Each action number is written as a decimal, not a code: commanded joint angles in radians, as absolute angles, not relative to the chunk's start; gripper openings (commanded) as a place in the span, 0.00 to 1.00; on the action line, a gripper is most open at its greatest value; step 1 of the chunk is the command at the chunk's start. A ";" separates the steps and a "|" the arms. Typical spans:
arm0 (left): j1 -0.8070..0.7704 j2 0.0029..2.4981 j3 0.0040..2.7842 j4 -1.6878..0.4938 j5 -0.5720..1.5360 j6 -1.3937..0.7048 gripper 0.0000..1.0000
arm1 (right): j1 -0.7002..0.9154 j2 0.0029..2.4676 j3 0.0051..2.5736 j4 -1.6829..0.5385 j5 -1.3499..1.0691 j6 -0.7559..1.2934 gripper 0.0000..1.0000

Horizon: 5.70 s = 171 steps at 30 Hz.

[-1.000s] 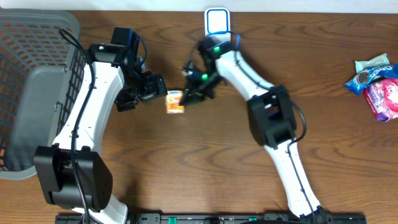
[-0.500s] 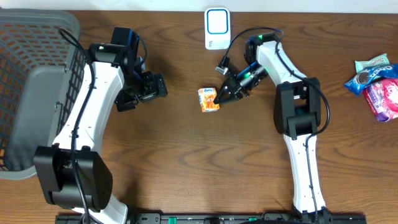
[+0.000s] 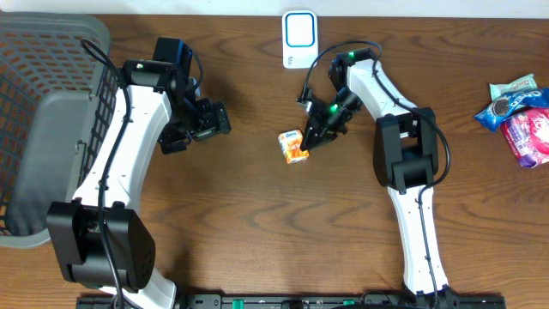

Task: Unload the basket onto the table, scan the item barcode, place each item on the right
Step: 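Reach the right gripper to the orange Kleenex box and grasp it, then lift the Kleenex box and hold it in front of the scanner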

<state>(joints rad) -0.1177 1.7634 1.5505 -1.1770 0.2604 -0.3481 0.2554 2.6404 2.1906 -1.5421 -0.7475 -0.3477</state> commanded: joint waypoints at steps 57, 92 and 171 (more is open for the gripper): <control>-0.110 1.752 1.555 -1.181 0.262 -0.361 0.98 | 0.347 2.650 2.152 -1.414 -0.535 0.109 0.50; -0.110 1.752 1.555 -1.181 0.262 -0.361 0.98 | 0.086 2.649 2.160 -1.361 -1.322 -0.171 0.01; -0.110 1.752 1.555 -1.181 0.262 -0.361 0.98 | 0.444 2.346 2.163 -0.592 0.543 0.077 0.01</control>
